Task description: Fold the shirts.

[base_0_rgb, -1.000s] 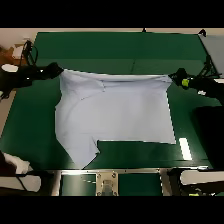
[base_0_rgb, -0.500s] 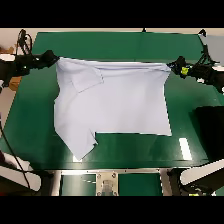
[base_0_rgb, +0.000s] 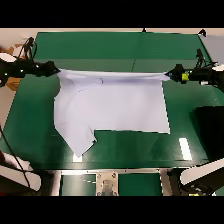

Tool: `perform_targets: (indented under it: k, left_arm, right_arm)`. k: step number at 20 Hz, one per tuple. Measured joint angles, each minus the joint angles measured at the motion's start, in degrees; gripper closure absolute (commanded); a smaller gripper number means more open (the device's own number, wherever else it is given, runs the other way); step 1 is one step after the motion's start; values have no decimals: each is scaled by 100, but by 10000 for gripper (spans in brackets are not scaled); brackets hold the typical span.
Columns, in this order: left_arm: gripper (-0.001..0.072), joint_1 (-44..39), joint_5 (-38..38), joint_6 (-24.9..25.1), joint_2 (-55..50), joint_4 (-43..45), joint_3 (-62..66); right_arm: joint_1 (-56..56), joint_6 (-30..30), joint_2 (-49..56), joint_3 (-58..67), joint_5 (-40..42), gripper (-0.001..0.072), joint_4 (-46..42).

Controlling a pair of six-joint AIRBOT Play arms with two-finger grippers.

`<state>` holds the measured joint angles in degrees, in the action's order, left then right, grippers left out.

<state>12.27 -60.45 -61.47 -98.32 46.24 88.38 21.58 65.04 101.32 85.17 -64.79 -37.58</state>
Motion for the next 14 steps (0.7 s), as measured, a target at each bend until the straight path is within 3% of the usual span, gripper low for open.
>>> perform_targets:
  k: [6,13,14]
  left_arm:
    - [685,195,-1191,-214,0,841,-131]
    - [685,227,-1202,-243,0,901,-732]
    - [685,227,-1169,-225,0,828,-765]
  right_arm:
    - [96,286,0,-313,-859,697,-1045]
    - [68,341,4,-636,-1005,695,-1298]
    - [44,343,7,-649,-1021,617,-1305]
